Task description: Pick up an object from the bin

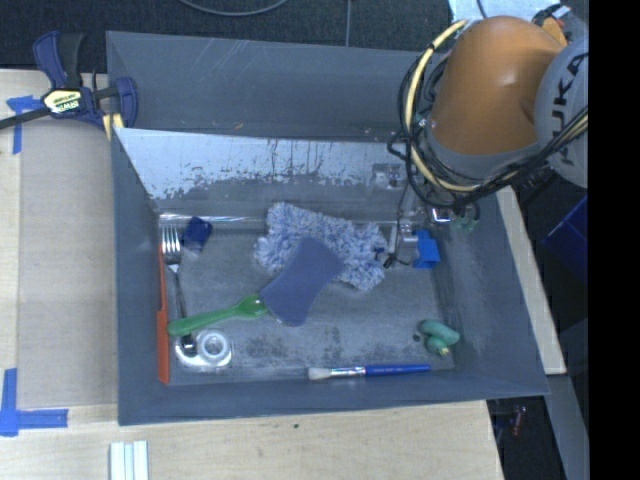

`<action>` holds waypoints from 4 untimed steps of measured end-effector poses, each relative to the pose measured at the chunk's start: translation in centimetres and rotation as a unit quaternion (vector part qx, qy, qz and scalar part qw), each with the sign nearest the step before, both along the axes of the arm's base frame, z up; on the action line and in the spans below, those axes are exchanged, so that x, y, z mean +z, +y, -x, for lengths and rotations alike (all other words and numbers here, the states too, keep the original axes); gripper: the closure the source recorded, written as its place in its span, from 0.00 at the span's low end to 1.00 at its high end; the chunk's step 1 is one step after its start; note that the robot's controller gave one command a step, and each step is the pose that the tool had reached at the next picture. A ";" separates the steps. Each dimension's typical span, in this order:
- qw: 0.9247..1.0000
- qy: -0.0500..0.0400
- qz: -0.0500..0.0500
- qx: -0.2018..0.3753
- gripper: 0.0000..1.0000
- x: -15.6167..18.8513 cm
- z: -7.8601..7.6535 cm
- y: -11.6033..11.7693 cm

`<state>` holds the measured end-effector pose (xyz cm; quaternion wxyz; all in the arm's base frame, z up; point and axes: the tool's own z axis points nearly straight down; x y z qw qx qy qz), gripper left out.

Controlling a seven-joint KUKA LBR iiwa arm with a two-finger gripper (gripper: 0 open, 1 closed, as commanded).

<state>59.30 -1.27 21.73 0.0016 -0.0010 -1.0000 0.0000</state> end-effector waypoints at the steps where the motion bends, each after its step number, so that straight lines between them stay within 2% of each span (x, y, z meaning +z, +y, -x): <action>1: 1.000 -0.004 0.000 0.000 0.00 0.4 -0.2 0.0; 2: 0.996 -0.006 0.000 -0.085 0.00 -11.2 0.6 -0.8; 3: 0.995 -0.009 0.000 -0.104 0.00 -6.3 1.8 -0.7; 4: 0.973 -0.005 -0.001 -0.233 0.00 -11.8 4.5 4.7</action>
Offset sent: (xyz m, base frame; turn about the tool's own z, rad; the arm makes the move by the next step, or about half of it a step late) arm -0.0097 -0.0093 -0.1473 0.2164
